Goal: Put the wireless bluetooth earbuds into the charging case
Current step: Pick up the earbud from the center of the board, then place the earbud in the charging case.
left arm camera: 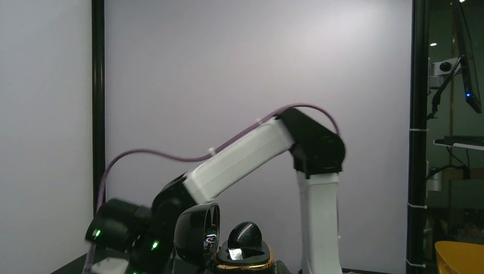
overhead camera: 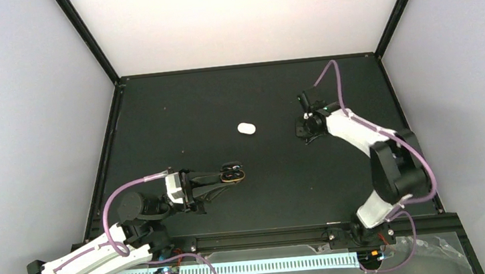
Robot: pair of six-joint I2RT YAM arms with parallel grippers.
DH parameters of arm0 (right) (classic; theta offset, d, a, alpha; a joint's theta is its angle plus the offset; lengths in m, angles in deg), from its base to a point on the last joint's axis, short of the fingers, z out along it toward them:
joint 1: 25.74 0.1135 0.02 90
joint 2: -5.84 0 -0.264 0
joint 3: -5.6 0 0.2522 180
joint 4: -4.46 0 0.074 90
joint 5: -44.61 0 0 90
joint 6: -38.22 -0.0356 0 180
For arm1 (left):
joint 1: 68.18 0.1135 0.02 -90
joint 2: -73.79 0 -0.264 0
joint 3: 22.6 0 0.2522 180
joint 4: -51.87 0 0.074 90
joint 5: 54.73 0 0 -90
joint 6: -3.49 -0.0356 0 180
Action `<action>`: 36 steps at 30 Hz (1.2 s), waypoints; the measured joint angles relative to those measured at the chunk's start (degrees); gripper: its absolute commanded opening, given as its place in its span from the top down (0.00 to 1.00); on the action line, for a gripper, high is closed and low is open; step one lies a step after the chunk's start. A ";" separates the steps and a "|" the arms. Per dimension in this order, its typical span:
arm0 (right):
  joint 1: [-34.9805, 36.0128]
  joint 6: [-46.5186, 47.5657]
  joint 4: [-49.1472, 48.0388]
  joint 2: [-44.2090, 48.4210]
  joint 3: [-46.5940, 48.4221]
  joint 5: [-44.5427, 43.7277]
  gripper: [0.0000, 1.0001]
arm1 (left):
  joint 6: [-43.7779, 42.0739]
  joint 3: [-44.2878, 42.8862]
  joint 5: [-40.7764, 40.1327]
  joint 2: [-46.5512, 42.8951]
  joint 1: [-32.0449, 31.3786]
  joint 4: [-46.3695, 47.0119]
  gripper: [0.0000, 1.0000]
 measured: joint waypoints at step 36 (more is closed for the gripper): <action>16.87 7.72 -12.52 52.02 15.17 15.17 0.87 | -9.22 -13.64 -4.92 33.75 0.83 26.38 0.99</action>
